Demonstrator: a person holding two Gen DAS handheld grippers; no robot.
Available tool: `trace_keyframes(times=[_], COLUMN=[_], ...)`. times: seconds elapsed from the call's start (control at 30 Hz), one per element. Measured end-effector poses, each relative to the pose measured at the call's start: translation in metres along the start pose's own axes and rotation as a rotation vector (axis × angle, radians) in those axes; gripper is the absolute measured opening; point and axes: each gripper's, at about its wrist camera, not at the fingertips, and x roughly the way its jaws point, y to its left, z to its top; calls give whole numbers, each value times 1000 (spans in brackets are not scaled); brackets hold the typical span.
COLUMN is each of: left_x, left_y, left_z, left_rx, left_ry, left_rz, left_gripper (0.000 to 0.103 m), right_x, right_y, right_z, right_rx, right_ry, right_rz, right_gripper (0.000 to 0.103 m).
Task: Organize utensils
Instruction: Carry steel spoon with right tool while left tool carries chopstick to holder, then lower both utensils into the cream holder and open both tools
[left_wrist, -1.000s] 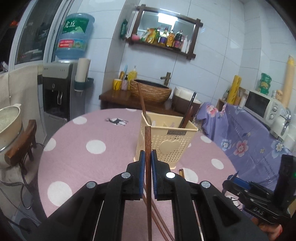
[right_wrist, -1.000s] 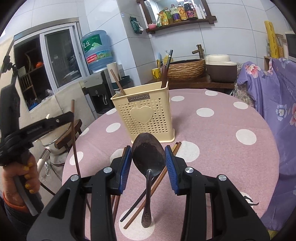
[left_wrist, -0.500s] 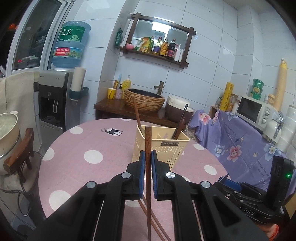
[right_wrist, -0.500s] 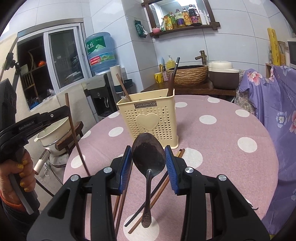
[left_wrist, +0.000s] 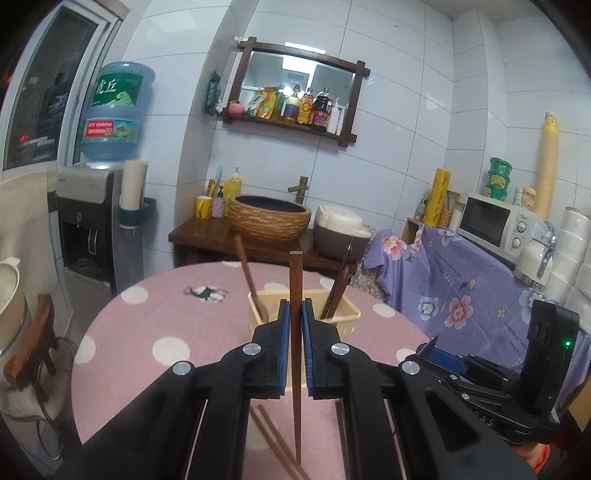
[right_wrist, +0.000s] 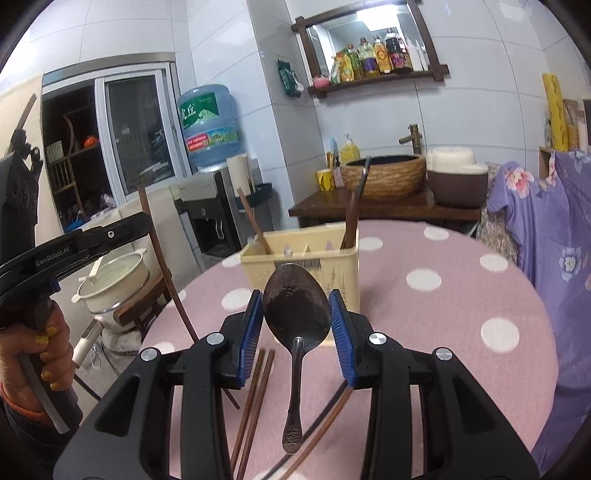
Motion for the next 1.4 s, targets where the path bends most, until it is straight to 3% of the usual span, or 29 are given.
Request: trace_keyframes(times=[0.23,0.37,0.47,0.6,0.7,0.97,1.23,1.4], left_x=[11,33,53,77,89,110,122,111], left_y=[-19,-21,-22,-15,-12,-9,-8,-5], left_z=[72,111,120,103,81,28,6,0], left_rx=[40,10,17,1,6,1,17,31], left_ry=[-116,-166,-177,-144,-116,-22,37,41], left_rz=[14,70,140,167,181,170,168,172], left_gripper=[8,8,8,8,8,8,8,9], right_x=[19,39,64,98,117,124,131,114], right_y=[9,14,16,8,-2,-9,-7,-7], right_z=[80,121,136,123,91,46,21,18], right_rx=[-58,-75,-109,-110,-100,-120,-167,-165], right_ry=[-160,-245,-272,-233,-180,-137,-104,-136], right_rz=[-52,-117,-184,-238,-254,-271,-279,-275], right_gripper=[37,37,37,37,37,37,37,52])
